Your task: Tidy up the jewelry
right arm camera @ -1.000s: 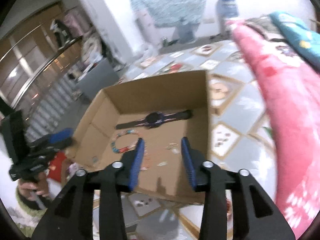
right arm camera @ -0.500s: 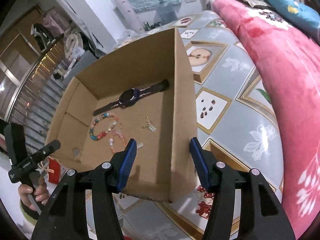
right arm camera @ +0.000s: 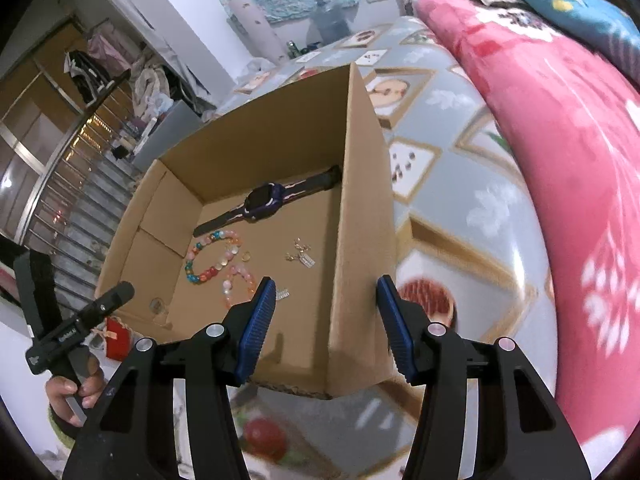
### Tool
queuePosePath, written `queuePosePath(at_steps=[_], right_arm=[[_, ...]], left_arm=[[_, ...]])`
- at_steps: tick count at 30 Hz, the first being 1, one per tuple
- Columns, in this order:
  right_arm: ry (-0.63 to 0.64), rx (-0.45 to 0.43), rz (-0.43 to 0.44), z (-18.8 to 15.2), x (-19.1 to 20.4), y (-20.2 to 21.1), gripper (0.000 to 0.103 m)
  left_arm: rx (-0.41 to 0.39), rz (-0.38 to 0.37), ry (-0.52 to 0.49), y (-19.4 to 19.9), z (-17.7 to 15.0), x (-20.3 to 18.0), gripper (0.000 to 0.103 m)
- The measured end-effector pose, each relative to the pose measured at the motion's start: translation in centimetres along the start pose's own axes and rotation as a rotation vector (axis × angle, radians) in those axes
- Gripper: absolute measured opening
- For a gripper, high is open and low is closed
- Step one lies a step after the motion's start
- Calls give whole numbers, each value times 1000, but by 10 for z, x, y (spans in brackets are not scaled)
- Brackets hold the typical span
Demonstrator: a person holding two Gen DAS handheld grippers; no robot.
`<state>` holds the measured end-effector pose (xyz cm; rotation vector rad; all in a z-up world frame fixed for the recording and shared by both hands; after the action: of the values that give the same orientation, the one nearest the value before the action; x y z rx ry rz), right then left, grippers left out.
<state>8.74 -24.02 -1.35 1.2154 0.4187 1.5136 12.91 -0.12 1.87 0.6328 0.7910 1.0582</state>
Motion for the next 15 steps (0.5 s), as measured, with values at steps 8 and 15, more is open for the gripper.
queuePosePath(at_steps=[8,15], right_arm=[[4,-53,-23,-21,0,4,54],[54,-224,-101,-47,5,54,75]], left_arm=[[-41,52,-62,8,-24,-7,81],[-177,177,-126,56,-35,-21,93]])
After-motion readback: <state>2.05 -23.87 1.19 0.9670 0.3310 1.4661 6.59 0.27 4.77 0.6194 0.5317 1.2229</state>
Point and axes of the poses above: each gripper's, at about its wrist camera, not at the fingertips, and y roughly against the way its jaws point, x to its left, z to its top, the point moved 5 cm from there along -y, roughly the way its jaws point, and after that the axes turned 7 degrees about -y, right-handed, at the moved point
